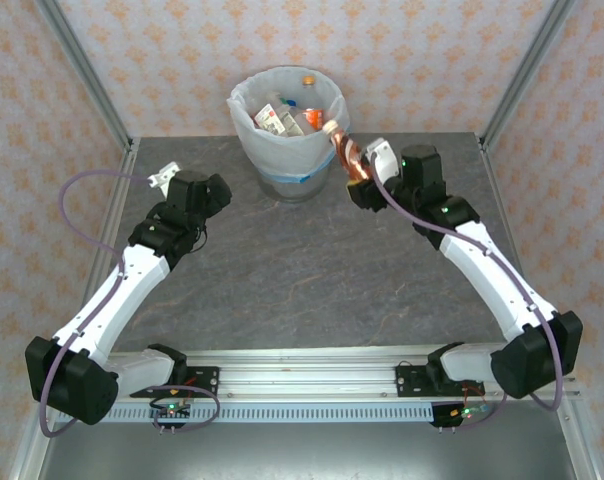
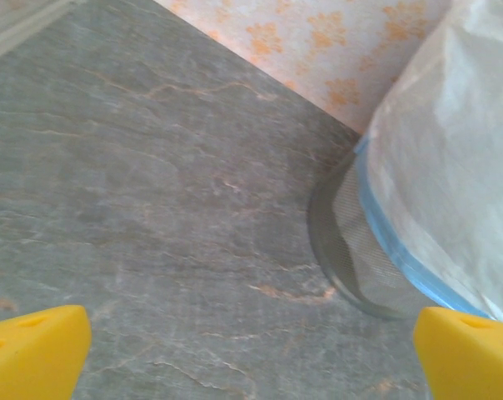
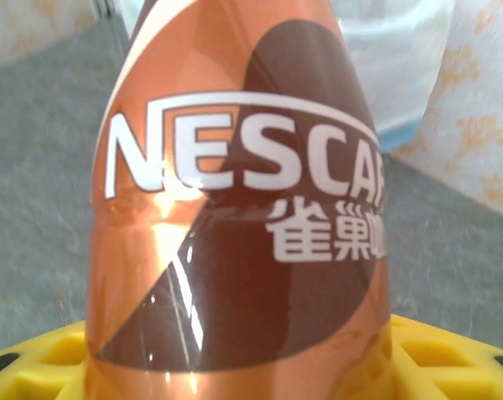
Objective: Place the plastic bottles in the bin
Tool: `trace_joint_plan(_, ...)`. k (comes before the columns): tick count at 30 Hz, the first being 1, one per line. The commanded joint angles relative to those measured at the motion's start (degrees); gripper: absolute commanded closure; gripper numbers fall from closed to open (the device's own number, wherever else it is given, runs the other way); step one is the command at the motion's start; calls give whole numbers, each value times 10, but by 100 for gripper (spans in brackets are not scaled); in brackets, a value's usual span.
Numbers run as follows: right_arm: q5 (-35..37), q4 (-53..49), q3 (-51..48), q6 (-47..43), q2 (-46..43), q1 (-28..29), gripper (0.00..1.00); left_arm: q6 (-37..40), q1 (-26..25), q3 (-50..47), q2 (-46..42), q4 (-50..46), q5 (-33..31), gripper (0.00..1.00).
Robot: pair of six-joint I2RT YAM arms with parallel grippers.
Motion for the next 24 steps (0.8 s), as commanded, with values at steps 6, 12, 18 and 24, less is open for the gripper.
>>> trace_joint_plan(6,-9,-17,162,87,112,3,100,45,4,-14,0,47,79,0)
trace_joint_plan(12,9,-116,336,68,225,6,100,51,4,-11,0,34,66,0)
trace_joint_plan(18,43,-287,616,48,401,6,100,53,4,-7,7,23,52,0)
trace_joint_plan(24,26,-333,794,59,530,8,100,55,4,-2,10,17,37,0)
